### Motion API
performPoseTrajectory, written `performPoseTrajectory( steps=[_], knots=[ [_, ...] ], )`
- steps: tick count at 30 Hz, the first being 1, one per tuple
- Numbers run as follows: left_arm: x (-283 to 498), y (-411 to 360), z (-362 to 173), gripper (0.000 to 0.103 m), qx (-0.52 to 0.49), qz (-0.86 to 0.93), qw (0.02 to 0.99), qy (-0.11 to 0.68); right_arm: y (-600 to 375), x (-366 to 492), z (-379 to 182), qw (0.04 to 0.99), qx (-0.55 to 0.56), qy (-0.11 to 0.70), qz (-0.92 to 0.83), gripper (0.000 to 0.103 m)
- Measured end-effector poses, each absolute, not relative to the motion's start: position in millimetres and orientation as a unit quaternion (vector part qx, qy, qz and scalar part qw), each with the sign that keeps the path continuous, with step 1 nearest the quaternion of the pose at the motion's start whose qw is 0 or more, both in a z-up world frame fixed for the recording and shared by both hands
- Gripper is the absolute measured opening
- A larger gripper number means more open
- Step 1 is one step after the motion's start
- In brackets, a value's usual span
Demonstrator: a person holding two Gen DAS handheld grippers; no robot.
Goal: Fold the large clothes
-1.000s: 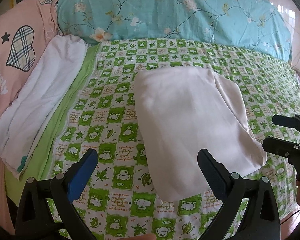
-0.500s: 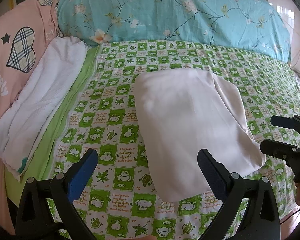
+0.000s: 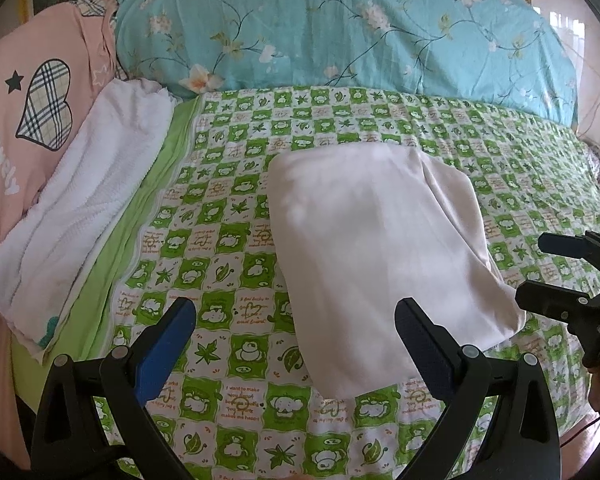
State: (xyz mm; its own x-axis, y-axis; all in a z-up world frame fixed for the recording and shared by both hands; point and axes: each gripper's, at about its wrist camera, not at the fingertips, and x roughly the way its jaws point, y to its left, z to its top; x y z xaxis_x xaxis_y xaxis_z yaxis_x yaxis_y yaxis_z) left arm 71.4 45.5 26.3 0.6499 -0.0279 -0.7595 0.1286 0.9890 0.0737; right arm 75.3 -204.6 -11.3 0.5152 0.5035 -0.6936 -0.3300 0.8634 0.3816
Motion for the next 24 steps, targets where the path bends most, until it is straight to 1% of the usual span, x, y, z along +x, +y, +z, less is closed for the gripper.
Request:
performPoseTrajectory(
  steps=[24],
  knots=[
    [47.3, 49.6, 40.3, 0.100, 0.060, -0.054, 0.912, 0.402, -205.3, 49.0, 4.2, 0.871, 0.103, 0.420, 0.235, 0.103]
  ],
)
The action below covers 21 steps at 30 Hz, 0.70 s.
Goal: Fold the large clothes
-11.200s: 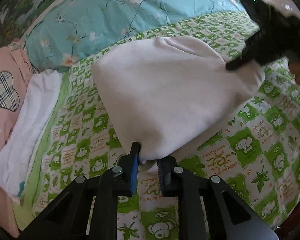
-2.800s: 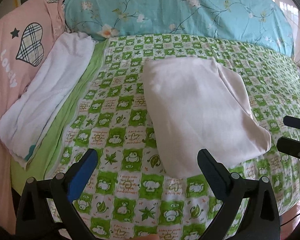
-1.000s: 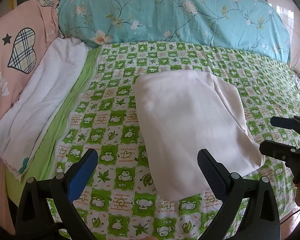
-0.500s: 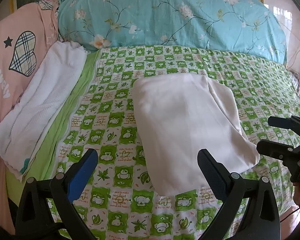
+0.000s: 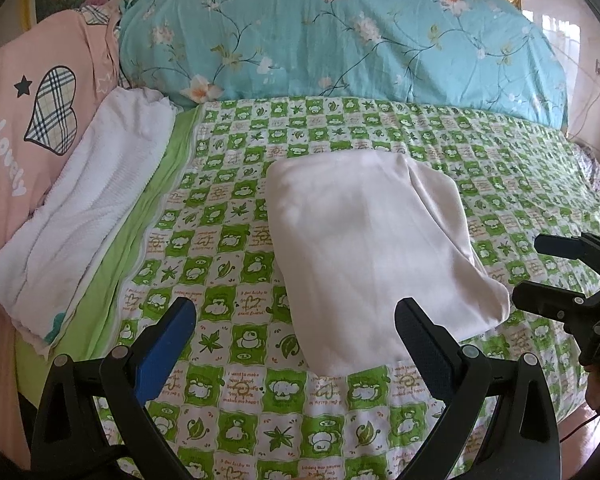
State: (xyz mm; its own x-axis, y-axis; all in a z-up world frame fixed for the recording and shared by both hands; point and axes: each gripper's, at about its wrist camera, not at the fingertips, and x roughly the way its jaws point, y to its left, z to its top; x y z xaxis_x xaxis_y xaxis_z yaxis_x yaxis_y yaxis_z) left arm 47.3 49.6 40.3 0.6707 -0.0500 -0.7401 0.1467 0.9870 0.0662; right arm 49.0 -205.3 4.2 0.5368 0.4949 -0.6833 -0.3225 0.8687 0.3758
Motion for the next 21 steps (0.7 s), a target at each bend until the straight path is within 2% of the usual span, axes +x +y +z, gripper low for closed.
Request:
performPoseTrajectory(
  steps=[21],
  knots=[
    [35.5, 53.4, 49.9, 0.100, 0.055, -0.059, 0.918, 0.389, -201.1, 34.4, 16.4, 0.875, 0.100, 0.411, 0.235, 0.103]
  ],
)
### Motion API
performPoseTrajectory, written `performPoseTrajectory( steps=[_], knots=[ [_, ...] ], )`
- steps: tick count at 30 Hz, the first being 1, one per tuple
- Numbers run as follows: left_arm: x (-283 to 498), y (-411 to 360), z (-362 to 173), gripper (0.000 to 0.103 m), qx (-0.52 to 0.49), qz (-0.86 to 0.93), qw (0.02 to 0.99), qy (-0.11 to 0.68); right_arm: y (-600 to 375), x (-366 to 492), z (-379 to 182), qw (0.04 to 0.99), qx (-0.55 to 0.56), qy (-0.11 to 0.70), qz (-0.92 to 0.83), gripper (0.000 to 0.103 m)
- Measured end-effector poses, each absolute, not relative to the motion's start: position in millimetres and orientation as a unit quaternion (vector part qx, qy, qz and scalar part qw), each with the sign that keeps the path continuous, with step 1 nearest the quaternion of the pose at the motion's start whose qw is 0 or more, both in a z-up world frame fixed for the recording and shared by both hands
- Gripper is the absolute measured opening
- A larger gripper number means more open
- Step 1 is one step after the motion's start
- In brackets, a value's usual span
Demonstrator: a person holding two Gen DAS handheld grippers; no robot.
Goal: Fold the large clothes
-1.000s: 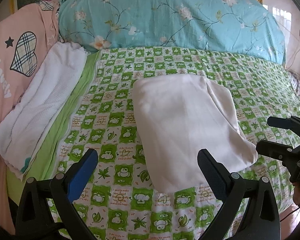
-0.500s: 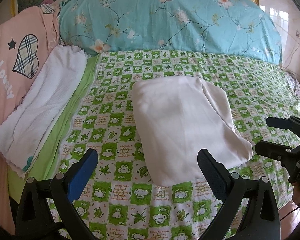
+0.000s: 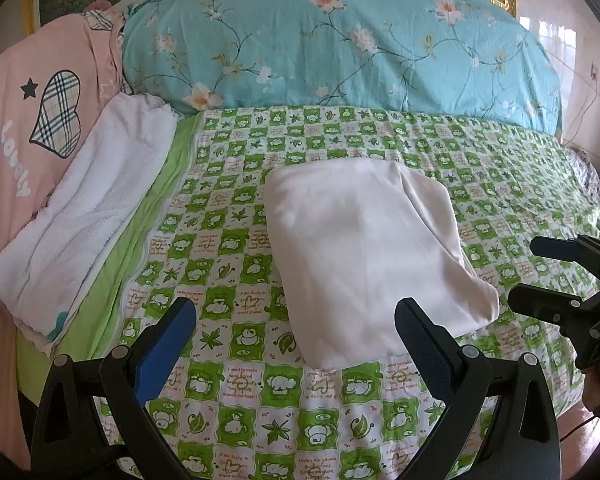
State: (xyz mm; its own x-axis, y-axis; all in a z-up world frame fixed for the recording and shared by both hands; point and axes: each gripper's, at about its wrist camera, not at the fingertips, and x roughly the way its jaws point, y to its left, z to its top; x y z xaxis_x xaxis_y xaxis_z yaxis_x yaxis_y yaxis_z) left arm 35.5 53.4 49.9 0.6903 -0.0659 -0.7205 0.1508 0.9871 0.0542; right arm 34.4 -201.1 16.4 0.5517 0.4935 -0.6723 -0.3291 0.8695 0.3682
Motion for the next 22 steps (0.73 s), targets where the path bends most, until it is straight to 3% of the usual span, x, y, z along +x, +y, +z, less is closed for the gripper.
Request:
performPoseTrajectory(
  steps=[22],
  knots=[
    [42.9, 52.7, 47.7, 0.100, 0.056, -0.057, 0.917, 0.391, -204.3, 44.6, 13.6, 0.874, 0.105, 0.413, 0.233, 0.103]
  ],
)
